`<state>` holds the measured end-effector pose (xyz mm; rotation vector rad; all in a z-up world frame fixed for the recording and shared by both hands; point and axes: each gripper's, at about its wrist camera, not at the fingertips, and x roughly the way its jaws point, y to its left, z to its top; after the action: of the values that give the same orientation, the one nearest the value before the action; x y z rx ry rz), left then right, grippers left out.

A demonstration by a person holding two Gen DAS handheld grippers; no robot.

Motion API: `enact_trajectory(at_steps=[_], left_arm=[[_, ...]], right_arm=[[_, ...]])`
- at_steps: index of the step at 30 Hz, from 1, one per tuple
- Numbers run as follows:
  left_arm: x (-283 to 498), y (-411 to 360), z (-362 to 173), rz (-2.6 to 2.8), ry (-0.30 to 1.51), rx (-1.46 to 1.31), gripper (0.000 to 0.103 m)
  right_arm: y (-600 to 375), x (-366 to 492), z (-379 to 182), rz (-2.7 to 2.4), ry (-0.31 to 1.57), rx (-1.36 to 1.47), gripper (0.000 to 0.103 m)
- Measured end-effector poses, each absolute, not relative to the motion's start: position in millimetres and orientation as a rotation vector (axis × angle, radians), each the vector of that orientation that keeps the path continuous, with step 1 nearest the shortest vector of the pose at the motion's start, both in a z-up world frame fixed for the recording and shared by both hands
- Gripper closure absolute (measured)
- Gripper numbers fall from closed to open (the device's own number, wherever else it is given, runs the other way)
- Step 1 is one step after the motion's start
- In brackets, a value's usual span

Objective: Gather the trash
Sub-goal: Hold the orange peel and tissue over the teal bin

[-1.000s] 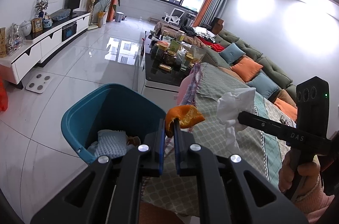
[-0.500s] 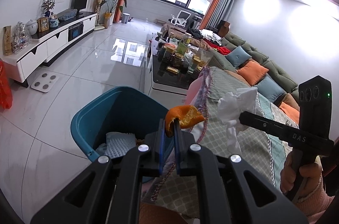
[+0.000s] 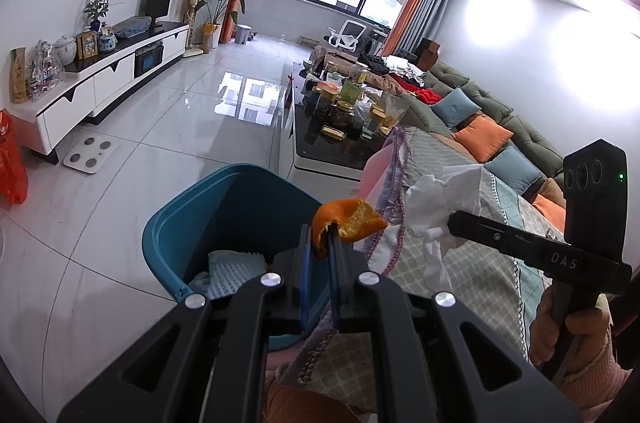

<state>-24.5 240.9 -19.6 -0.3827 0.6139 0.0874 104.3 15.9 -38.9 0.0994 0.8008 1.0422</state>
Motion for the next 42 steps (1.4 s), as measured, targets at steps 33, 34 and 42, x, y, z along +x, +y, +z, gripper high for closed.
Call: enact_trajectory(at_steps=[33,34,42], left_arm=[[-21,251,-23,0.144,0.632,-0.388,0.094],[-20,253,-24,0.146,0.633,-0.386,0.094],[-18,256,-28,0.164,0.641,-0.385,0.094]], right_arm=[[51,112,-43,1.064,0.831,0.054,0.086],[52,112,-43,1.063,0.832,0.053,0.086],[60,114,-45,1.062,0.843,0.042,0.086]])
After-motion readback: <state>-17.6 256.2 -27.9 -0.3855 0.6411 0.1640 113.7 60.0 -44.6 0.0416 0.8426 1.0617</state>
